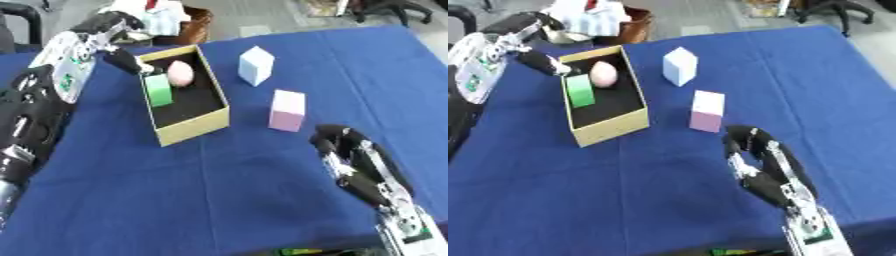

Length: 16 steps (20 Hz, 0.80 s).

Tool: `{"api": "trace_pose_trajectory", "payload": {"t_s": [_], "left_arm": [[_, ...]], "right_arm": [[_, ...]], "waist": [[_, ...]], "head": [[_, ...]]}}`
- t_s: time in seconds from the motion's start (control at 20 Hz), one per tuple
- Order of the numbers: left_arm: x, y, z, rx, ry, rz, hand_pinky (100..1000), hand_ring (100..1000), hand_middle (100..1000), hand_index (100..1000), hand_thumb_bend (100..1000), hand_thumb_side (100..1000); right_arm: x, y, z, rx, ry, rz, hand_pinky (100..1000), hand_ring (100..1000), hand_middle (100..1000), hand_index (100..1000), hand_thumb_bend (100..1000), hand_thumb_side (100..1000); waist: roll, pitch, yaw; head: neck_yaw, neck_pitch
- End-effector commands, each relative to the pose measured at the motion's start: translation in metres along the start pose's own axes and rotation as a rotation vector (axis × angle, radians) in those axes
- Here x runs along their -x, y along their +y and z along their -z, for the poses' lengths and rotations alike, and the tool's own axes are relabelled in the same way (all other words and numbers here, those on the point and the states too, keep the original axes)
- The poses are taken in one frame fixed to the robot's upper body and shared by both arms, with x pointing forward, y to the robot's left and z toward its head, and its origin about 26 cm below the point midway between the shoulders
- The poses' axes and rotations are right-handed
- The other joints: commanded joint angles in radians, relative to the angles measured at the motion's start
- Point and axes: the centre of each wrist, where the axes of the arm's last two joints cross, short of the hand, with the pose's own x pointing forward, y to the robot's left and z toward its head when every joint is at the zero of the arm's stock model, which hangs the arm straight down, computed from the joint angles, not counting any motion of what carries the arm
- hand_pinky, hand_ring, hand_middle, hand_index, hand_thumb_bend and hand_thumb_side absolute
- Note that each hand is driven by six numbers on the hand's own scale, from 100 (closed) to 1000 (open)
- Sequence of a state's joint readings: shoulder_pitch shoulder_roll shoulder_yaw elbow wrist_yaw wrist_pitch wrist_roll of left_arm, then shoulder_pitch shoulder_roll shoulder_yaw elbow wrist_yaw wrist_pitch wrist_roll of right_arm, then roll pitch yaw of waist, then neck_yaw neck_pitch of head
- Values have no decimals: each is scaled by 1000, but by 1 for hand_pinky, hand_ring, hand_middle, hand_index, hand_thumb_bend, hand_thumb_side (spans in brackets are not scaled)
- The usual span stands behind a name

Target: Pick up objects on the table and place them in the box.

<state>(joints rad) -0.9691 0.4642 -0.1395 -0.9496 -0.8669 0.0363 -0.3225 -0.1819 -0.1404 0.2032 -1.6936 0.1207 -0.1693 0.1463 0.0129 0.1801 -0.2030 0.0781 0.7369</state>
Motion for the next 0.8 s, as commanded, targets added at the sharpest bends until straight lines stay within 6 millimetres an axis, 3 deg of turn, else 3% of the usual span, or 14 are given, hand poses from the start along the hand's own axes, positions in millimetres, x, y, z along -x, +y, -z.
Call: {"api": "trace_pose_trajectory", "payload": {"t_s": [0.05,0.5,0.75,0.8], "left_arm": [[19,22,-15,-101,-10,-10,731,681,700,826,518,378],[49,0,-64,-289,-146,-99,667,636,632,779,394,379],[40,-30,-86,-364,-205,-217,650,628,622,769,401,391],[37,-35,-90,-377,-215,-240,646,626,619,766,402,390]], "right_arm": [[-20,-23,14,-14,-71,-109,772,737,644,782,100,390],[-37,-86,35,-127,-54,-438,784,790,711,828,100,247],[-48,-115,44,-220,-28,-581,806,838,776,874,100,276],[-49,-119,46,-243,-21,-605,815,850,790,884,100,320]], "waist": [[-9,-12,12],[-23,-12,58],[-26,-12,78],[-27,-12,80]], "head": [[-10,-1],[-36,8],[-43,16],[-43,18]]}}
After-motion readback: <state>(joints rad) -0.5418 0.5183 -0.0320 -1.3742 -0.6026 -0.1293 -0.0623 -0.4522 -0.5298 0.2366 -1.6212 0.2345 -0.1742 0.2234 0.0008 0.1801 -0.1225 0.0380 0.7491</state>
